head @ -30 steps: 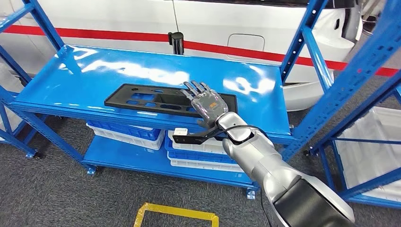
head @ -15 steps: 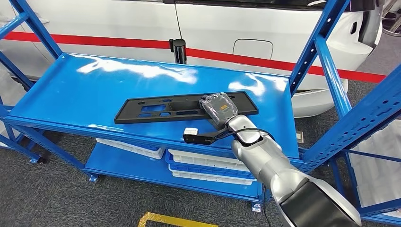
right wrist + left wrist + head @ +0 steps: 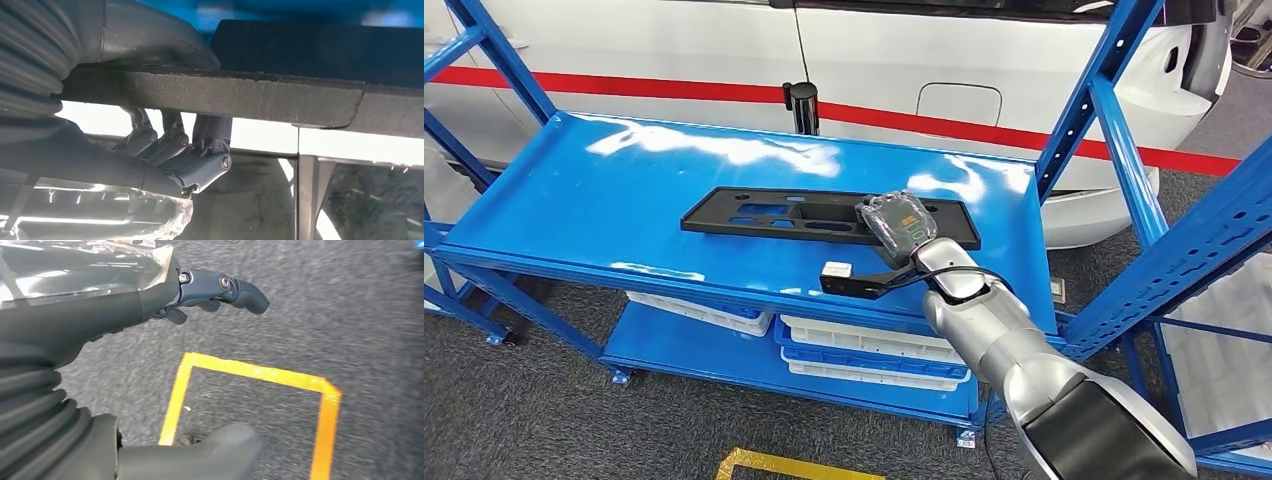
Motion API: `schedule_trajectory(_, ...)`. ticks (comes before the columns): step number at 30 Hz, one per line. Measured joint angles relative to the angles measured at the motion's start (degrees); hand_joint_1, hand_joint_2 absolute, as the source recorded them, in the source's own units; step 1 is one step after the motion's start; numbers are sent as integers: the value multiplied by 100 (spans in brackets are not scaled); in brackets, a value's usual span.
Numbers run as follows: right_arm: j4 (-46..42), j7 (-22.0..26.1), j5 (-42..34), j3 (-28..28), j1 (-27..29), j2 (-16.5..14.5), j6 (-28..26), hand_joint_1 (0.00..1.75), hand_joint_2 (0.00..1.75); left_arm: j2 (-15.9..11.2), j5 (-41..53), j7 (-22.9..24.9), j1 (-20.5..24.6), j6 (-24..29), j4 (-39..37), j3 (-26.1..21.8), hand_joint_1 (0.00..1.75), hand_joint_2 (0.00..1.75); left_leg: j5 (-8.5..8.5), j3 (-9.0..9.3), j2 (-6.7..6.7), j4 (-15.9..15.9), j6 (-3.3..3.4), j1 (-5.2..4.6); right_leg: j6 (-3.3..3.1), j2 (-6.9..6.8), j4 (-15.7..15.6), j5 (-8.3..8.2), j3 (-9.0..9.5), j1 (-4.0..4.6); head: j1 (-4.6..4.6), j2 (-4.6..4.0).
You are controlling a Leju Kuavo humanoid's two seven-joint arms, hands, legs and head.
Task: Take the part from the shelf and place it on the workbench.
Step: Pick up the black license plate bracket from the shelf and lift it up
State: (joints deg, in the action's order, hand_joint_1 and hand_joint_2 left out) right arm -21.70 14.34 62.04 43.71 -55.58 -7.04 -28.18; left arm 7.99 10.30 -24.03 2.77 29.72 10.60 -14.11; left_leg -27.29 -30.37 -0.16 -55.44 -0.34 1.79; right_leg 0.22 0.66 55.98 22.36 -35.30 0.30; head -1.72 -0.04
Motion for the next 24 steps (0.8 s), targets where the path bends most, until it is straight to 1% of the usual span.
schedule_trajectory(1, -8, 7, -3, -19, 0, 5, -30, 150, 175, -1, 24, 68, 0, -7, 0, -7, 0, 175, -2, -1, 0, -3, 1, -3, 1, 0, -2, -1, 1, -6, 1, 0)
schedule_trajectory(3, -26, 10, -1, -40, -2, 12, -65, 150, 175, -7, 117, 195, 1, -19, 0, -6, 0, 175, 0, -9, -7, -33, 35, -17, 37, 0, -16, -26, 6, -48, -3, 0)
schedule_trajectory(4, -36, 9, 2, -46, -7, 14, -75, 150, 175, -7, 170, 268, 3, -19, 0, -4, 0, 175, 21, -3, -9, -21, 75, -27, 69, 3, -37, -47, 17, -58, -4, 0)
schedule_trajectory(5, -47, 8, 4, -53, -10, 19, -78, 150, 175, -2, 211, 339, 8, -16, 0, -2, 0, 175, 67, 37, 8, 35, 113, -13, 94, -1, -43, -50, 10, -63, -4, 0)
schedule_trajectory(6, -55, 7, 7, -63, -18, 26, -78, 150, 175, 10, 233, 399, 14, -12, 0, -1, 0, 175, 126, 87, 27, 126, 149, 2, 98, -6, -9, -13, -13, -52, 0, 0)
schedule_trajectory(7, -62, 5, 8, -72, -28, 34, -78, 150, 175, 21, 246, 444, 20, -13, 0, 1, 0, 175, 184, 134, 49, 214, 181, 23, 96, -11, 108, 64, -73, -45, 9, 0)
schedule_trajectory(8, -65, 4, 9, -81, -34, 47, -79, 150, 175, 30, 249, 471, 25, -17, 0, 2, 0, 175, 226, 169, 71, 276, 193, 48, 82, -18, 375, 199, -200, -57, 20, 0)
schedule_trajectory(9, -65, 4, 10, -86, -35, 57, -79, 150, 175, 36, 250, 486, 27, -22, 0, 2, 0, 175, 245, 169, 76, 295, 203, 53, 82, -20, 756, 358, -366, -83, 29, 0)
schedule_trajectory(10, -65, 4, 11, -87, -25, 68, -80, 150, 175, 40, 251, 495, 28, -27, 0, 2, 0, 175, 252, 159, 83, 292, 198, 64, 102, -20, 1159, 499, -540, -121, 34, 0)
schedule_trajectory(11, -64, 4, 14, -87, -8, 79, -80, 150, 175, 45, 253, 501, 28, -30, 0, 2, 0, 175, 253, 150, 87, 284, 181, 81, 144, -23, 1471, 589, -672, -167, 37, 0)
schedule_trajectory(12, -63, 3, 16, -87, 11, 90, -80, 150, 175, 50, 259, 506, 26, -31, 0, 2, 0, 175, 250, 141, 87, 268, 153, 109, 215, -26, 1564, 593, -698, -216, 36, 0)
schedule_trajectory(13, -63, 1, 18, -87, 23, 99, -79, 150, 175, 53, 268, 512, 26, -35, 0, 2, 0, 175, 238, 130, 83, 238, 109, 149, 305, -32, 1413, 511, -606, -264, 38, 0)
schedule_trajectory(14, -63, -4, 20, -88, 25, 107, -79, 150, 175, 55, 286, 517, 26, -42, 0, 4, 0, 175, 209, 110, 80, 180, 45, 195, 415, -50, 1047, 369, -404, -322, 42, 0)
schedule_trajectory(15, -63, -10, 21, -89, 23, 113, -78, 150, 175, 52, 308, 521, 27, -49, 1, 8, 0, 175, 171, 77, 78, 104, -32, 230, 514, -56, 672, 275, -208, -370, 49, 0)
schedule_trajectory(16, -63, -15, 23, -89, 16, 107, -77, 150, 175, 50, 326, 522, 34, -52, 1, 18, 0, 175, 130, 26, 75, 12, -114, 247, 552, -37, 394, 209, -64, -383, 72, 0)
schedule_trajectory(17, -63, -20, 26, -90, 15, 101, -75, 150, 175, 47, 344, 523, 40, -45, 1, 32, 0, 175, 102, -28, 67, -63, -185, 249, 540, -16, 249, 187, 9, -392, 74, 0)
schedule_trajectory(18, -63, -23, 28, -90, 17, 95, -72, 150, 175, 45, 352, 526, 46, -32, 2, 45, 0, 175, 98, -72, 59, -102, -237, 246, 483, 18, 271, 214, -15, -376, 65, 0)
schedule_trajectory(19, -63, -26, 31, -91, 20, 84, -70, 150, 175, 46, 356, 531, 49, -20, 1, 55, 0, 175, 112, -102, 49, -113, -282, 252, 408, 43, 319, 203, -49, -357, 52, 0)
schedule_trajectory(20, -63, -28, 31, -92, 26, 79, -67, 150, 175, 50, 356, 536, 46, -9, 1, 60, 0, 175, 121, -114, 45, -105, -307, 271, 344, 42, 334, 186, -76, -359, 11, 0)
schedule_trajectory(21, -63, -29, 31, -91, 26, 68, -65, 150, 175, 51, 353, 541, 42, 0, 1, 62, 0, 175, 77, -134, 52, -138, -315, 291, 287, 42, 325, 160, -94, -349, -19, 0)
schedule_trajectory(22, -63, -29, 31, -91, 20, 53, -64, 150, 175, 54, 350, 542, 39, 9, 0, 63, 0, 175, -52, -194, 55, -277, -306, 294, 219, 40, 304, 124, -111, -337, -39, 0)
schedule_trajectory(23, -63, -28, 32, -90, 11, 38, -62, 150, 175, 56, 346, 539, 38, 19, 0, 64, 0, 175, -256, -303, 55, -542, -277, 281, 154, 37, 278, 83, -131, -321, -67, 0)
schedule_trajectory(24, -63, -27, 32, -90, 2, 21, -59, 150, 175, 54, 342, 535, 39, 28, 0, 65, 0, 175, -509, -459, 47, -925, -244, 252, 96, 32, 269, 47, -165, -294, -83, 0)
